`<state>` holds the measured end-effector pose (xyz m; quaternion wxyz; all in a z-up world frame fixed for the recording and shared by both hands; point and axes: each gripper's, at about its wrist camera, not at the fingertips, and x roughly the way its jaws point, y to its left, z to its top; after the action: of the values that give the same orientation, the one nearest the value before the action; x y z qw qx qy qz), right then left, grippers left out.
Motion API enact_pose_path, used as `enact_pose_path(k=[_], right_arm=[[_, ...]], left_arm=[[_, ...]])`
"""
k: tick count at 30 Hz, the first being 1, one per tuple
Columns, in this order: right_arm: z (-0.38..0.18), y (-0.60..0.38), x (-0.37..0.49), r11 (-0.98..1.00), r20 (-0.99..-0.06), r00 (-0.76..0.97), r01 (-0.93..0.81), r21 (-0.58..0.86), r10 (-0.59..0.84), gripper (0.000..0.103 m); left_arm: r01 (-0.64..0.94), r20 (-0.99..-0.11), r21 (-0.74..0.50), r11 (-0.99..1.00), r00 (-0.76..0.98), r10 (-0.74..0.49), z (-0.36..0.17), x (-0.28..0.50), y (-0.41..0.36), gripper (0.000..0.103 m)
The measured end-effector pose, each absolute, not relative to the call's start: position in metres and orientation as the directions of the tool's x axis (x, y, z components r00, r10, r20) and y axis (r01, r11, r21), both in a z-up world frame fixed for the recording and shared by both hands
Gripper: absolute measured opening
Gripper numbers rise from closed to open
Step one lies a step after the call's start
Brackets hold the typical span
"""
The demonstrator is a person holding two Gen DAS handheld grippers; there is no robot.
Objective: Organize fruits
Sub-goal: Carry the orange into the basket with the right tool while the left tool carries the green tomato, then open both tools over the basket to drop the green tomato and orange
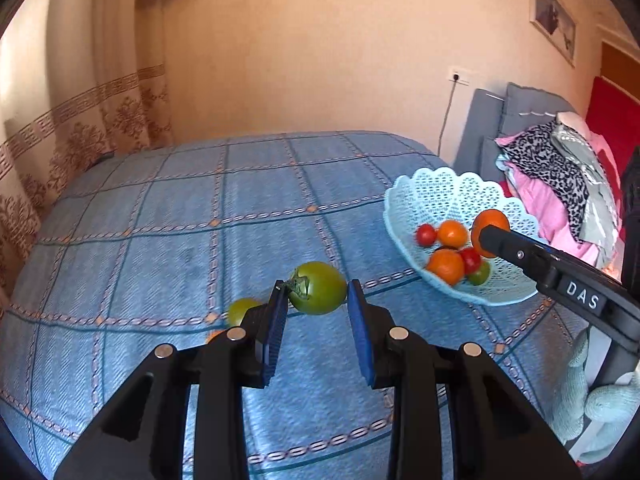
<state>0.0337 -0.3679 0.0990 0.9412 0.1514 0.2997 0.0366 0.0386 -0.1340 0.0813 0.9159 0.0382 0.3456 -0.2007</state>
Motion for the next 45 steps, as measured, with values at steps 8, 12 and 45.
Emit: enact_pose_path(k=[8,12,45], right_arm=[[0.094,-0.406,0.037,0.936,-0.572,0.814,0.113,0.333,0.105,0.039],[0.091,-0.416,0.04,0.928,-0.587,0.805,0.156,0.339,0.08,0.039],[0.094,-0.459,0.034,0.868,-0.576,0.816,0.254,0.427,0.045,0.054]], left_arm=[[0.468,-0.639,-0.084,0.88,0.652,-0.408,0.088,0.046,-0.17,0.031],[0.498,-0.642,-0.094,0.862,0.632,-0.435,0.088,0.05,-0.186,0.031],[0.631,-0.653,-0.097,0.77,0.544,-0.528,0.063,0.052,-0.274,0.053]])
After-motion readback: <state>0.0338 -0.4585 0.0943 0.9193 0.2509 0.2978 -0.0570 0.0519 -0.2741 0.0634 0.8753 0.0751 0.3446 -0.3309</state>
